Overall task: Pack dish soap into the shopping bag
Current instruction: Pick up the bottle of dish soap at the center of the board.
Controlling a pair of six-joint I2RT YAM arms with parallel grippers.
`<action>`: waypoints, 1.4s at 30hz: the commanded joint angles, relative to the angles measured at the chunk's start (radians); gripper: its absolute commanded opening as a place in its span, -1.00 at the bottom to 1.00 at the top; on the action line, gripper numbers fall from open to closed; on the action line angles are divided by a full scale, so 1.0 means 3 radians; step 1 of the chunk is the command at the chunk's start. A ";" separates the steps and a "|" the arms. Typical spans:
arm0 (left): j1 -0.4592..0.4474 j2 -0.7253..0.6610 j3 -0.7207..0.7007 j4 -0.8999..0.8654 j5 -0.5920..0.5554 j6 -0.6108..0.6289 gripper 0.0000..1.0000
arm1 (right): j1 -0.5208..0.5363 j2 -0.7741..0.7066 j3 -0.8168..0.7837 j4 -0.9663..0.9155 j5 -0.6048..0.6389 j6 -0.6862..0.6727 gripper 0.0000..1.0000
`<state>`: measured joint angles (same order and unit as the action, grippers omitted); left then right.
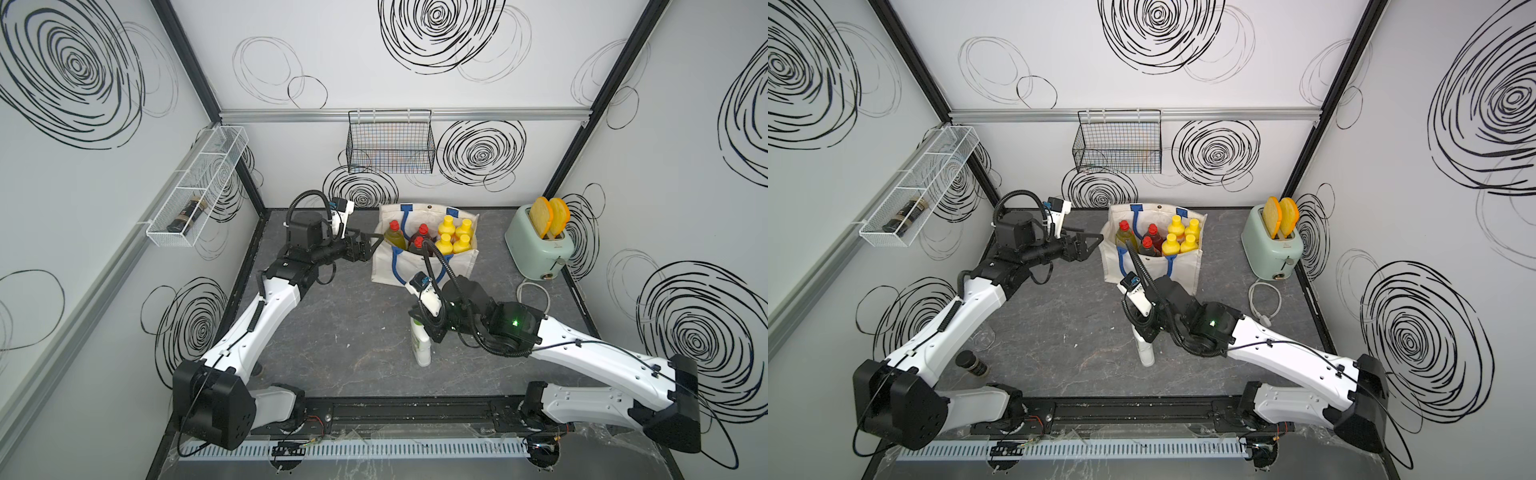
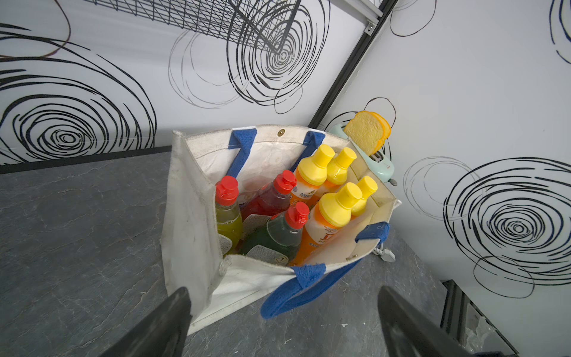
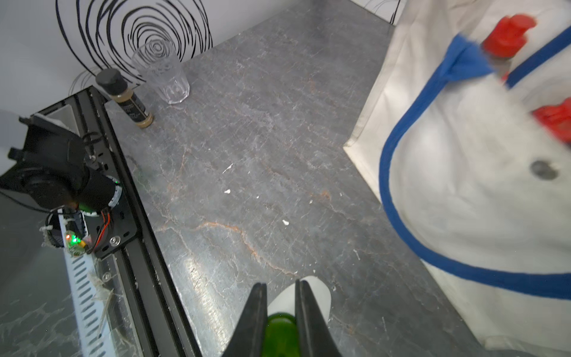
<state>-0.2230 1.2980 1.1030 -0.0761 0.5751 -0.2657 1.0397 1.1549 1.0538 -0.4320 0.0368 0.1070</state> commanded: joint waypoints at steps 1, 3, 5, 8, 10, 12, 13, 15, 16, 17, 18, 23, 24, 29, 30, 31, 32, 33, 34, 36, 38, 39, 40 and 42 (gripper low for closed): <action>-0.0003 -0.0004 -0.0016 0.0127 0.0021 0.0015 0.92 | -0.0140 0.0081 0.0480 -0.0040 -0.0122 -0.0140 -1.00; 0.0005 0.0003 -0.0015 0.0128 0.0026 0.0011 0.92 | -0.0213 0.0204 0.0704 -0.0173 -0.0114 -0.0209 -1.00; 0.0011 0.0005 -0.0016 0.0127 0.0021 0.0015 0.92 | -0.0291 0.0331 0.0958 -0.0317 -0.0108 -0.0273 -1.00; 0.0021 0.0006 -0.0016 0.0130 0.0026 0.0016 0.92 | -0.0408 0.0533 0.1362 -0.0500 -0.0104 -0.0370 -1.00; 0.0023 0.0005 -0.0015 0.0131 0.0036 0.0007 0.92 | -0.0486 0.0672 0.1672 -0.0620 -0.0085 -0.0446 -1.00; 0.0027 0.0005 -0.0017 0.0137 0.0045 0.0006 0.92 | -0.0565 0.0804 0.1999 -0.0714 -0.0097 -0.0503 -1.00; 0.0028 0.0007 -0.0016 0.0137 0.0050 0.0005 0.92 | -0.0605 0.0873 0.2159 -0.0761 -0.0111 -0.0529 -1.00; 0.0031 0.0004 -0.0016 0.0148 0.0053 0.0000 0.92 | -0.0675 0.1016 0.2481 -0.0859 -0.0181 -0.0602 -1.00; 0.0034 0.0004 -0.0016 0.0151 0.0062 -0.0003 0.92 | -0.0710 0.1095 0.2653 -0.0924 -0.0168 -0.0630 -1.00; 0.0035 -0.0001 -0.0016 0.0151 0.0071 -0.0007 0.92 | -0.0739 0.1166 0.2800 -0.0982 -0.0145 -0.0645 -1.00; 0.0039 -0.0004 -0.0013 0.0156 0.0083 -0.0013 0.93 | -0.0777 0.1251 0.2975 -0.1054 -0.0157 -0.0669 -1.00; 0.0049 -0.0011 -0.0021 0.0176 0.0107 -0.0026 0.92 | -0.0981 0.1654 0.3780 -0.1297 -0.0227 -0.0715 -1.00; 0.0058 -0.0013 -0.0021 0.0181 0.0117 -0.0034 0.92 | -0.1026 0.1731 0.3916 -0.1318 -0.0255 -0.0726 -1.00; 0.0068 -0.0021 -0.0035 0.0215 0.0153 -0.0061 0.92 | -0.1198 0.1912 0.4162 -0.1221 -0.0342 -0.0686 -1.00; 0.0070 -0.0021 -0.0035 0.0212 0.0154 -0.0064 0.92 | -0.1219 0.1924 0.4162 -0.1161 -0.0372 -0.0679 -1.00; 0.0076 -0.0020 -0.0031 0.0215 0.0158 -0.0061 0.92 | -0.1239 0.1932 0.4167 -0.1103 -0.0395 -0.0679 -1.00; 0.0075 -0.0017 -0.0031 0.0212 0.0158 -0.0064 0.92 | -0.1257 0.1942 0.4167 -0.1062 -0.0410 -0.0674 -1.00; 0.0078 -0.0023 -0.0031 0.0218 0.0164 -0.0069 0.92 | -0.1279 0.1957 0.4169 -0.1021 -0.0431 -0.0674 -1.00; 0.0081 -0.0025 -0.0031 0.0218 0.0162 -0.0068 0.92 | -0.1303 0.1973 0.4173 -0.0987 -0.0458 -0.0669 -1.00; 0.0089 -0.0032 -0.0031 0.0219 0.0164 -0.0066 0.92 | -0.1337 0.2013 0.4172 -0.0939 -0.0473 -0.0666 -1.00; 0.0098 -0.0036 -0.0031 0.0218 0.0160 -0.0061 0.93 | -0.1363 0.2063 0.4171 -0.0892 -0.0493 -0.0672 -1.00; 0.0103 -0.0034 -0.0035 0.0216 0.0159 -0.0064 0.93 | -0.1368 0.2090 0.4174 -0.0867 -0.0505 -0.0682 -1.00; 0.0112 -0.0035 -0.0036 0.0224 0.0164 -0.0065 0.92 | -0.1366 0.2123 0.4172 -0.0846 -0.0522 -0.0700 -1.00; 0.0115 -0.0028 -0.0036 0.0228 0.0172 -0.0072 0.92 | -0.1365 0.2175 0.4178 -0.0801 -0.0572 -0.0738 -1.00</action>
<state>-0.1986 1.2980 1.1030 -0.0708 0.6071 -0.2810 0.6327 1.7996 2.2635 -0.7918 -0.1024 -0.0891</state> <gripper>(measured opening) 0.962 0.171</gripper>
